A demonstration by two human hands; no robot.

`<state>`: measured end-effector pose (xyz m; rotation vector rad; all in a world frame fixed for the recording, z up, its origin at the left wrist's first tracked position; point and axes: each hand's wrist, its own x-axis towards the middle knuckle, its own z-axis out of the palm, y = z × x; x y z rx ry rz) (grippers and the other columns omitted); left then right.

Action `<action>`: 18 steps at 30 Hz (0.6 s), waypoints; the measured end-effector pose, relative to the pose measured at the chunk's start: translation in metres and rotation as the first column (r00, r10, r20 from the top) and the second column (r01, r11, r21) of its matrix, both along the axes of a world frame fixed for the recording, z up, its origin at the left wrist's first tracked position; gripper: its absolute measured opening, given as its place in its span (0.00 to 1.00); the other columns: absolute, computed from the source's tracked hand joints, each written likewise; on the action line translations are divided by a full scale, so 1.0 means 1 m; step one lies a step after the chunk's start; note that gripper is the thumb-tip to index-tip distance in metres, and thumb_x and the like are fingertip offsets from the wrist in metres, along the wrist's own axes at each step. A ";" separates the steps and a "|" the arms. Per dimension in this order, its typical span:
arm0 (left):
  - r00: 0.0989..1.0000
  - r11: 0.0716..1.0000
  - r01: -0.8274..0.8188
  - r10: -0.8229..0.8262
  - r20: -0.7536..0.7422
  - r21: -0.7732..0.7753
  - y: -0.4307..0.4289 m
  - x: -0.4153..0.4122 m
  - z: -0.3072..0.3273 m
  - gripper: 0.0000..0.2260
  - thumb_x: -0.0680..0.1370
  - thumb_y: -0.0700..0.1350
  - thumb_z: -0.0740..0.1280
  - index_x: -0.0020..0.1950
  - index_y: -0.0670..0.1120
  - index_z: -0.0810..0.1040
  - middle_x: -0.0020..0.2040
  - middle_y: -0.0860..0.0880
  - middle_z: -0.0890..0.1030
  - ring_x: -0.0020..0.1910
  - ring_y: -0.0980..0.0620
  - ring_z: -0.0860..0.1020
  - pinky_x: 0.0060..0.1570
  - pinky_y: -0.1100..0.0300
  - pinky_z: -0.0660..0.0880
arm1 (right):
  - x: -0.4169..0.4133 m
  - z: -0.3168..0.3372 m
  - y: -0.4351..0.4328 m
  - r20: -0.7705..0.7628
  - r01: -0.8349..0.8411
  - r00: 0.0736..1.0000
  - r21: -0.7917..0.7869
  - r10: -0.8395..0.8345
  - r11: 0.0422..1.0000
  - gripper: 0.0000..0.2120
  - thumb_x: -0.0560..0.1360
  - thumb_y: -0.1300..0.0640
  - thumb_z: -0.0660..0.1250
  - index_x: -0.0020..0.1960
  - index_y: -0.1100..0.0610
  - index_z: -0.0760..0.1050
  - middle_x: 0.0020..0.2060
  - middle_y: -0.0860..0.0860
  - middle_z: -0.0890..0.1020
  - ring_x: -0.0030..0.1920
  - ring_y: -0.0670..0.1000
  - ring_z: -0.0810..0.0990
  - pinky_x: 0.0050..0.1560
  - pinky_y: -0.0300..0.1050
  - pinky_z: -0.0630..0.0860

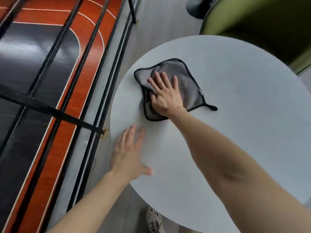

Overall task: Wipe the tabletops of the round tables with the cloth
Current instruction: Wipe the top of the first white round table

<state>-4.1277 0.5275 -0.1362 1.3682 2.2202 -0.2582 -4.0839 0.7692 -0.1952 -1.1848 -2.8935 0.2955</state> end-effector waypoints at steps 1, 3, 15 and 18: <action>1.000 1.000 -0.014 0.014 -0.010 -0.005 0.001 0.003 0.000 0.65 0.64 0.71 0.78 0.86 0.55 0.37 0.85 0.48 0.33 0.85 0.46 0.35 0.81 0.50 0.40 | -0.016 -0.001 -0.016 0.008 -0.109 0.994 -0.003 0.109 0.994 0.32 0.85 0.42 0.48 0.89 0.45 0.53 0.89 0.49 0.50 0.89 0.55 0.46 0.85 0.70 0.41; 0.999 0.999 -0.030 0.029 -0.027 -0.017 0.002 0.010 0.002 0.64 0.66 0.72 0.77 0.86 0.53 0.39 0.86 0.46 0.38 0.85 0.45 0.38 0.82 0.49 0.39 | -0.034 -0.001 -0.043 0.028 -0.302 0.953 -0.020 0.303 0.953 0.33 0.85 0.41 0.46 0.89 0.44 0.52 0.89 0.48 0.50 0.89 0.54 0.46 0.85 0.70 0.41; 1.000 0.992 -0.015 0.018 -0.018 0.129 -0.002 0.007 -0.002 0.65 0.64 0.66 0.81 0.85 0.53 0.39 0.85 0.48 0.36 0.85 0.46 0.37 0.84 0.48 0.44 | -0.088 0.006 0.010 0.051 -0.263 0.964 -0.001 0.262 0.965 0.36 0.82 0.39 0.41 0.89 0.44 0.52 0.89 0.45 0.50 0.89 0.51 0.46 0.86 0.66 0.42; 0.997 0.983 -0.055 0.064 -0.043 0.173 -0.008 0.007 -0.001 0.62 0.62 0.68 0.81 0.85 0.54 0.47 0.85 0.46 0.44 0.85 0.46 0.43 0.84 0.47 0.48 | -0.076 0.002 -0.008 0.055 -0.468 0.882 -0.028 0.469 0.883 0.34 0.84 0.40 0.42 0.89 0.45 0.52 0.89 0.45 0.50 0.89 0.52 0.46 0.86 0.66 0.41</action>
